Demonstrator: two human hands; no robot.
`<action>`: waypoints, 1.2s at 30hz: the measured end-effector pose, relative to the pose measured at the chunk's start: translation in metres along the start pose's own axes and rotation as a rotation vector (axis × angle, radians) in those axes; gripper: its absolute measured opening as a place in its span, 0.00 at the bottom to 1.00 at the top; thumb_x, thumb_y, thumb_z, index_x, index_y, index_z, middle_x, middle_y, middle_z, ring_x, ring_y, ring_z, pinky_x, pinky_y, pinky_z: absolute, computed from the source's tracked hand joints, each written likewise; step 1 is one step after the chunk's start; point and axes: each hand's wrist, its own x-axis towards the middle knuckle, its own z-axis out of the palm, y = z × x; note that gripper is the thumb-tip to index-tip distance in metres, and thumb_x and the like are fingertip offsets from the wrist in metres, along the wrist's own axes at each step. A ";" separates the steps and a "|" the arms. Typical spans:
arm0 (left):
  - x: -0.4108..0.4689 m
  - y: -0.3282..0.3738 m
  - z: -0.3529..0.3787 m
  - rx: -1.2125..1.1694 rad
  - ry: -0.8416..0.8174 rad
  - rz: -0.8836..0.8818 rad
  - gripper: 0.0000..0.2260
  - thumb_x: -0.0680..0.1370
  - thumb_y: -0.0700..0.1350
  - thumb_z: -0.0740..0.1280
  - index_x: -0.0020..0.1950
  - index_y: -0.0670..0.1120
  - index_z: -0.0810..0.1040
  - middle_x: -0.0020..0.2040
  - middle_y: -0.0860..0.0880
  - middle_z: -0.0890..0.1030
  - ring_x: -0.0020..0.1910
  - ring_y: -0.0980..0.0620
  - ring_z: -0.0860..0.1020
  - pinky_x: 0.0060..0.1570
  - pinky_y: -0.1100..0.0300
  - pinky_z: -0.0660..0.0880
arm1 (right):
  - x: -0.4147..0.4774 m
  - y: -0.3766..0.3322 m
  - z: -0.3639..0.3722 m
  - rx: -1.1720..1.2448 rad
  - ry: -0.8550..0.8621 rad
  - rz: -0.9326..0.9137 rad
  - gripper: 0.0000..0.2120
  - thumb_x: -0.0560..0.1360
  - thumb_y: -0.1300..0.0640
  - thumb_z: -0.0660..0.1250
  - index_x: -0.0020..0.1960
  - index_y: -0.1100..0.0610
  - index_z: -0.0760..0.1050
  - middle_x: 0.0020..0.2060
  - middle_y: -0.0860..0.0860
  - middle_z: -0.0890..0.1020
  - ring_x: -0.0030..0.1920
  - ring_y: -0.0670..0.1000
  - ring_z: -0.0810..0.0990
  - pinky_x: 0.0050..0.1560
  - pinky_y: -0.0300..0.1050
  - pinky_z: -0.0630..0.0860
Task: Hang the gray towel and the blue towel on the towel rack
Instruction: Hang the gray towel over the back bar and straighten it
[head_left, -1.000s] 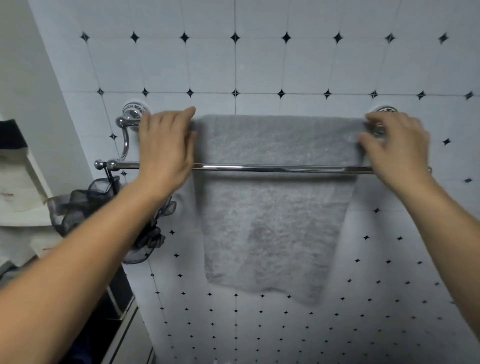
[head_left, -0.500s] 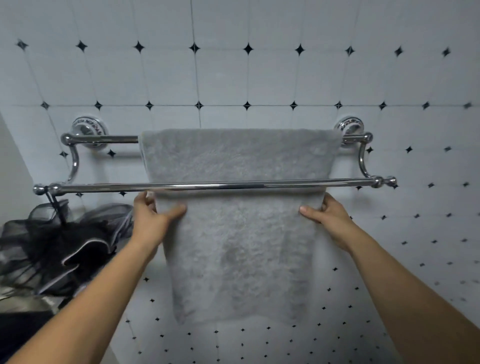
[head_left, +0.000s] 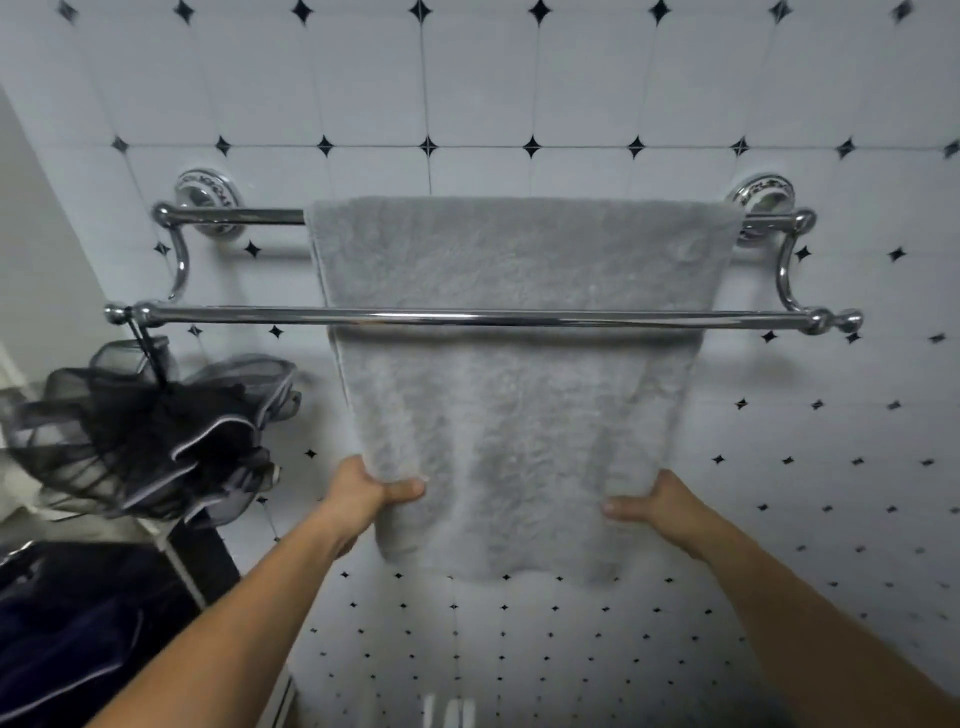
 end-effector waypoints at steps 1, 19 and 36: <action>-0.005 -0.019 0.002 0.022 -0.005 -0.063 0.17 0.63 0.36 0.80 0.49 0.44 0.82 0.45 0.48 0.87 0.41 0.52 0.85 0.39 0.60 0.80 | -0.004 0.018 0.006 -0.017 -0.026 0.036 0.21 0.65 0.61 0.79 0.55 0.53 0.78 0.47 0.45 0.85 0.44 0.41 0.85 0.38 0.33 0.79; -0.026 -0.089 -0.008 -0.175 -0.041 -0.230 0.20 0.71 0.42 0.76 0.61 0.43 0.77 0.54 0.43 0.85 0.51 0.42 0.84 0.49 0.47 0.81 | -0.021 0.091 0.022 -0.070 0.011 0.172 0.18 0.78 0.59 0.67 0.66 0.59 0.71 0.54 0.52 0.81 0.50 0.50 0.80 0.37 0.37 0.78; -0.013 -0.112 -0.016 0.075 0.127 -0.129 0.06 0.69 0.36 0.76 0.45 0.40 0.83 0.41 0.47 0.87 0.39 0.46 0.86 0.36 0.52 0.83 | -0.014 0.113 0.016 -0.207 0.141 0.186 0.17 0.76 0.67 0.67 0.64 0.65 0.75 0.53 0.58 0.81 0.54 0.61 0.80 0.61 0.60 0.75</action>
